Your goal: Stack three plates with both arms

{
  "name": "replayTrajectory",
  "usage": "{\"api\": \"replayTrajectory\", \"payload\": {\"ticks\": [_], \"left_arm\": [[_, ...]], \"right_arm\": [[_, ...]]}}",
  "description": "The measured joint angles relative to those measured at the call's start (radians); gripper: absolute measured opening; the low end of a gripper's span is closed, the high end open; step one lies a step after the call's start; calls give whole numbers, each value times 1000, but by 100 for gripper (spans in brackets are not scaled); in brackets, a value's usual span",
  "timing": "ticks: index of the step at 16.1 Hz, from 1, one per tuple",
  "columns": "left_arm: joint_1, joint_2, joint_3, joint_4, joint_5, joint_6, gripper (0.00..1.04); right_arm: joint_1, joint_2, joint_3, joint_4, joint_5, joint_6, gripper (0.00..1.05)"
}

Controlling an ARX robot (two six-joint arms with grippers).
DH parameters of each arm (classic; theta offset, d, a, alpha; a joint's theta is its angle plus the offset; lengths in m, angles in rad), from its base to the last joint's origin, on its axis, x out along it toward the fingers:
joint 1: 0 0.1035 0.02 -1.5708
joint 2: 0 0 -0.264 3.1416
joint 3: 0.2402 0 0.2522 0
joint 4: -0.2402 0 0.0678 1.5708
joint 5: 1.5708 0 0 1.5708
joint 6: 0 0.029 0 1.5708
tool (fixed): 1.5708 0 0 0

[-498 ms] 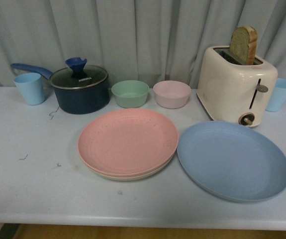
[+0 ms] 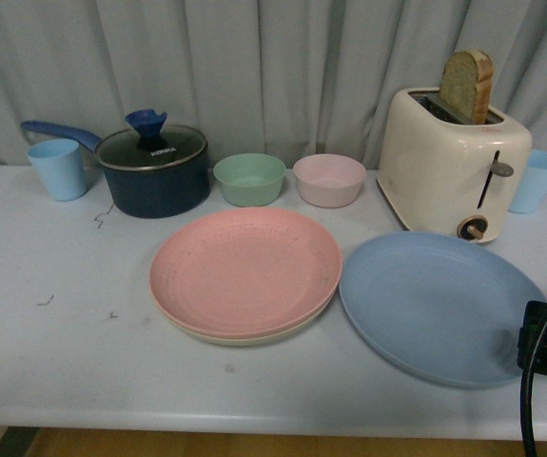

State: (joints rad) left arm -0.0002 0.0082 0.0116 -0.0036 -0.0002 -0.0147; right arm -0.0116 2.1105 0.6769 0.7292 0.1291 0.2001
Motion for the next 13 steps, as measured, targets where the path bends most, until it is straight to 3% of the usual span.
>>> {"api": "replayTrajectory", "payload": {"ticks": [3, 4, 10, 13], "left_arm": [[0, 0, 0, 0, 0, 0, 98], [0, 0, 0, 0, 0, 0, 98], [0, 0, 0, 0, 0, 0, 98], [0, 0, 0, 0, 0, 0, 98]], "right_arm": [[19, 31, 51, -4, 4, 22, 98], [20, 43, 69, -24, 19, 31, 92], [10, 56, 55, 5, 23, 50, 25], [-23, 45, 25, 58, -13, 112, 4]]}}
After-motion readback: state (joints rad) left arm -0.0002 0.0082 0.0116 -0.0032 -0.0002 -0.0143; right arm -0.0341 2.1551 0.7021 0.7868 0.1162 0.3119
